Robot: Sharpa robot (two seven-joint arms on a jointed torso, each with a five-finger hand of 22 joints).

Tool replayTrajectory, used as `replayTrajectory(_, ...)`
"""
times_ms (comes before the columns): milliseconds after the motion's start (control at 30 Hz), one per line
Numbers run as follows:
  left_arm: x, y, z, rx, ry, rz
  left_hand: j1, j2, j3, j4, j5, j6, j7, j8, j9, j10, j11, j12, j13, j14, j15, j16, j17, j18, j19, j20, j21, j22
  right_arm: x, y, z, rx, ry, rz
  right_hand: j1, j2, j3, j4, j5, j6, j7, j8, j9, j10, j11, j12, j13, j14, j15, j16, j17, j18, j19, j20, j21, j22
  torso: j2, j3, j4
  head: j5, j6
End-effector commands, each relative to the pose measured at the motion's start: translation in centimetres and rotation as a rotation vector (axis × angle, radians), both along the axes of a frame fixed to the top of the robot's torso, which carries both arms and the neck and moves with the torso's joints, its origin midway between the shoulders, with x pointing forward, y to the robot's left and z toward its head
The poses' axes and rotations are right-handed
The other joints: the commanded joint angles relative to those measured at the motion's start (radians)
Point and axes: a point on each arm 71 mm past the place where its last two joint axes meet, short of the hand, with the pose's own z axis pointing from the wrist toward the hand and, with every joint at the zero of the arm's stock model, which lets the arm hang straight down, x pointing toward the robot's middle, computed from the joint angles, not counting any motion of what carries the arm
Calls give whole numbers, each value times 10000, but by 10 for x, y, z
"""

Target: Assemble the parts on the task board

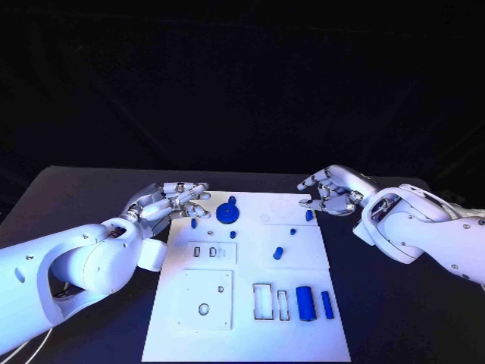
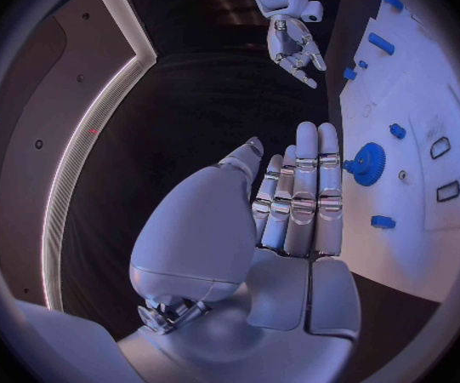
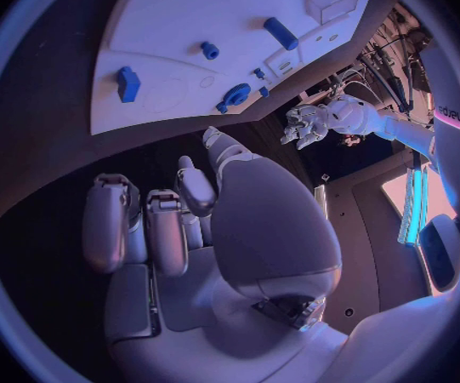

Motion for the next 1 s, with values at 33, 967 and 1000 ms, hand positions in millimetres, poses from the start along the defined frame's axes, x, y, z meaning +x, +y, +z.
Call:
replayTrajectory(33,0,-2,1,-85,-92,-220,-55,-5,-29,-43,8,-77,11,33,9,-82,-5,35,1,-80,-6,31,8,137,-75,13,-29,13,-2,-10,-5,519,113,268,77,16,-16,-35,-42,-14,2,-51,-15,39,6,50,-2,890,-24,40,1935,-120,53,-9,64,7,-18,34,-41,-78,22)
replayTrajectory(967,2,1,0,-57,-82,-152,-55,-5,-29,-43,8,-77,11,33,9,-82,-5,35,1,-80,-6,31,8,137,-75,13,-29,13,7,-25,-52,44,783,-109,306,117,5,-304,-282,-12,20,-43,-11,-33,20,-24,-57,886,-4,34,1934,-111,16,15,55,-24,-7,10,-18,-253,-297)
replayTrajectory(1000,2,1,0,-53,-80,-145,-55,-5,-29,-43,8,-77,11,33,9,-82,-5,35,1,-80,-6,31,8,137,-75,13,-29,13,7,-24,-52,21,789,-89,319,127,13,-319,-283,4,19,-36,-8,-31,19,-21,-54,885,-5,32,1930,-111,17,15,57,-19,-10,8,-19,-254,-303)
